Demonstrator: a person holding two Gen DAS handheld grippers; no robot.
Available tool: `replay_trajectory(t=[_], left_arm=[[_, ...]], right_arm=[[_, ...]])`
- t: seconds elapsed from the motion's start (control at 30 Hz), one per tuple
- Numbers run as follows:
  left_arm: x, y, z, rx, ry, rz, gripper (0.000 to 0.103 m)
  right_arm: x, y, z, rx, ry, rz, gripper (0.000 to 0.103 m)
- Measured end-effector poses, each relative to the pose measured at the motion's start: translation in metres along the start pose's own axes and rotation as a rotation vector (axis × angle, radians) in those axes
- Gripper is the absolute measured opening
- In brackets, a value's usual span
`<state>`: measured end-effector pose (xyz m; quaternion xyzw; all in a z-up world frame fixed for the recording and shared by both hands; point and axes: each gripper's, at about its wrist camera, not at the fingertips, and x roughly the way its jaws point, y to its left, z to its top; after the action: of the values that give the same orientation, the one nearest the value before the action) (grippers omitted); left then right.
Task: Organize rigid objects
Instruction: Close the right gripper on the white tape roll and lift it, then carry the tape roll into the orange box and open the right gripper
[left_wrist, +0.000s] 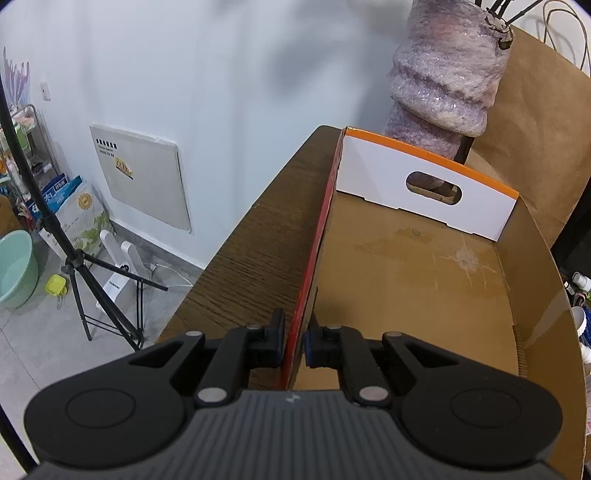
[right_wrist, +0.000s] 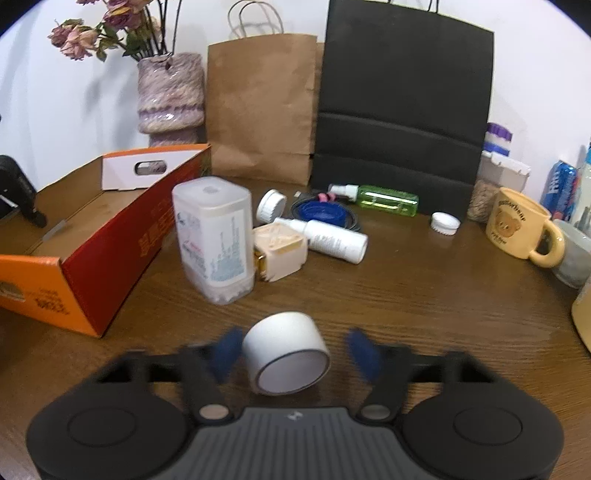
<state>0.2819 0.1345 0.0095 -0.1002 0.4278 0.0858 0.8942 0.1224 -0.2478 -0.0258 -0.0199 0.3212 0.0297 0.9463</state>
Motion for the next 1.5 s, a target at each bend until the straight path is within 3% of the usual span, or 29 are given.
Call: replay_trajectory(t=[0.47,0.7,0.87,1.13,1.5], left_arm=[[-0.003,-0.002,-0.001,0.035,-0.043,-0.004,0.010],[-0.003,0.000,-0.001,0.043,-0.041,-0.030,0.010],[-0.003,-0.001,-0.001,0.050,-0.038,-0.041,0.010],[-0.003,0.000,-0.001,0.052,-0.039,-0.044,0.010],[-0.005,-0.003,-0.001,0.064,-0.053,-0.026,0.010]], right_arm=[[-0.025,0.006,0.028,0.000,-0.154,-0.014,0.046],[-0.028,0.039,0.065,-0.031,-0.250,0.050,0.046],[-0.006,0.070,0.101,-0.029,-0.279,0.140,0.046],[0.039,0.132,0.147,-0.091,-0.267,0.243,0.046],[0.095,0.157,0.160,-0.145,-0.102,0.291,0.046]])
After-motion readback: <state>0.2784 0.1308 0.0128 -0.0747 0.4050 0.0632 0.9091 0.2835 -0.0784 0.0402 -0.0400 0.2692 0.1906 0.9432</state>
